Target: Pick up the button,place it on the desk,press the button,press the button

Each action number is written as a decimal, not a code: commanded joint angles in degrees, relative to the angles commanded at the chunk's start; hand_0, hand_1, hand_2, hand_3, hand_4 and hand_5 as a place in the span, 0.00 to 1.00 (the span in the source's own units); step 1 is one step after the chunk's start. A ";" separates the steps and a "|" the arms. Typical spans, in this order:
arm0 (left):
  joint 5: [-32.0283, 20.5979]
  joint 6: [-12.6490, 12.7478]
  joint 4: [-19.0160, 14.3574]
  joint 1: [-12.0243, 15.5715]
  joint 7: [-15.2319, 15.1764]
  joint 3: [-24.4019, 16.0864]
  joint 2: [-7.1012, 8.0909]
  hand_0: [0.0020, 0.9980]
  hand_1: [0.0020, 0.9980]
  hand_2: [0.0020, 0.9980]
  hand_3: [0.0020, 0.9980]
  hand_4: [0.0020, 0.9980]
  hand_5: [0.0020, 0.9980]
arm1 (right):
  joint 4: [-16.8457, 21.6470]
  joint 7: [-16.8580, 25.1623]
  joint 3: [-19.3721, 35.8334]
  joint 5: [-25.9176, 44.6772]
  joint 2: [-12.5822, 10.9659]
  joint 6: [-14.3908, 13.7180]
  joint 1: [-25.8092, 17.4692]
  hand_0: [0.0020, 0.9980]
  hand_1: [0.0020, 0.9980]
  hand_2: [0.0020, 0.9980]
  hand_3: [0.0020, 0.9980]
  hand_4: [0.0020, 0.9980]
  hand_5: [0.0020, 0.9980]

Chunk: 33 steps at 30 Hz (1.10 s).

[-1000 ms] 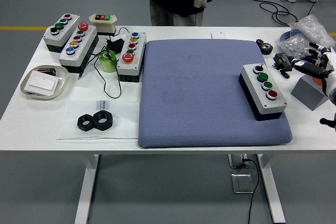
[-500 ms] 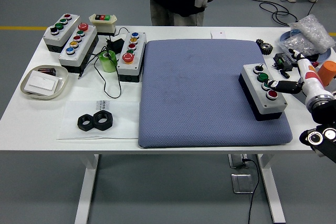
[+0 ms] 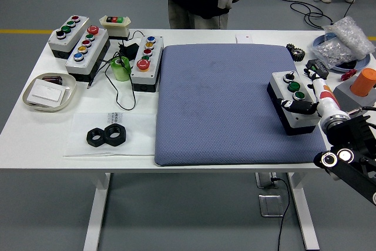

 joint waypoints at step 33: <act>0.81 -0.01 -0.02 0.11 0.33 -0.43 0.03 0.74 0.77 0.85 0.76 0.53 1.00 | -12.12 -5.27 -7.43 -4.76 2.83 3.48 6.10 0.49 0.34 0.46 0.73 0.78 0.04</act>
